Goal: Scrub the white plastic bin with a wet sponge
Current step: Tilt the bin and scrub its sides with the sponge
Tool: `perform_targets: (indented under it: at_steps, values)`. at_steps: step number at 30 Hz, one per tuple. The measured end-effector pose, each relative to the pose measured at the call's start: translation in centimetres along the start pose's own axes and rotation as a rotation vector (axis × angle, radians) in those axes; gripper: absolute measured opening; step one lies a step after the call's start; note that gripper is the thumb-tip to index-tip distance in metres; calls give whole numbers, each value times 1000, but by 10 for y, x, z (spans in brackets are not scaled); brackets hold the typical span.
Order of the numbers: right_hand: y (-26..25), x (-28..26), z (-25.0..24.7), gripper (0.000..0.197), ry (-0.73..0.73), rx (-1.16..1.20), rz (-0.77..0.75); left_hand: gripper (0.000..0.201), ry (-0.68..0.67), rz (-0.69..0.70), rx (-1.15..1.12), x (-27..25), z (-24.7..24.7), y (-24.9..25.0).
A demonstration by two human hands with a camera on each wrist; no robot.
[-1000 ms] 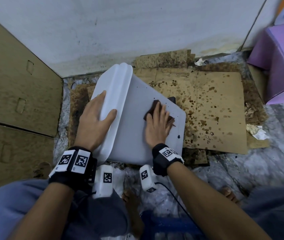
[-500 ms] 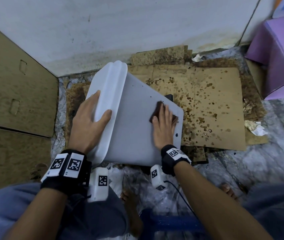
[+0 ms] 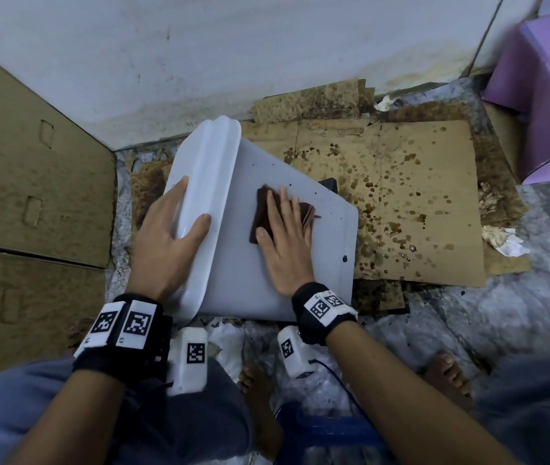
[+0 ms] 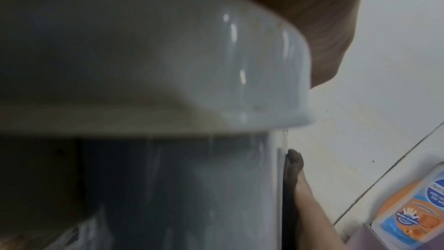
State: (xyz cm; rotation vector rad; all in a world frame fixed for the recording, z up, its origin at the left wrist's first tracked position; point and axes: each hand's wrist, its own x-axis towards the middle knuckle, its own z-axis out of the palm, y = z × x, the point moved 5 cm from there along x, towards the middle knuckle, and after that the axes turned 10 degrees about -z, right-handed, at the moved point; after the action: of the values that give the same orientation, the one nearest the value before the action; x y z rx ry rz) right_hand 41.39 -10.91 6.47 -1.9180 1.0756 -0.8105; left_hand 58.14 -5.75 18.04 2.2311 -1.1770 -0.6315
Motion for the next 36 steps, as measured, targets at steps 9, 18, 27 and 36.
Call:
perform_targets:
  at_steps: [9,18,27,36]
  values:
    - [135,-22,-31,57,-50,-36,531,72,-2,-15,-35,4,1,-4]
    - [42,-11,-8,62,-42,-14,169,70,-6,-31,-59,5,0,-8]
    - [131,-26,-30,60,-51,2,452,66,3,-19,-69,3,0,-8]
    - [74,-20,-20,59,-44,4,378,69,6,-4,-20,4,0,-5]
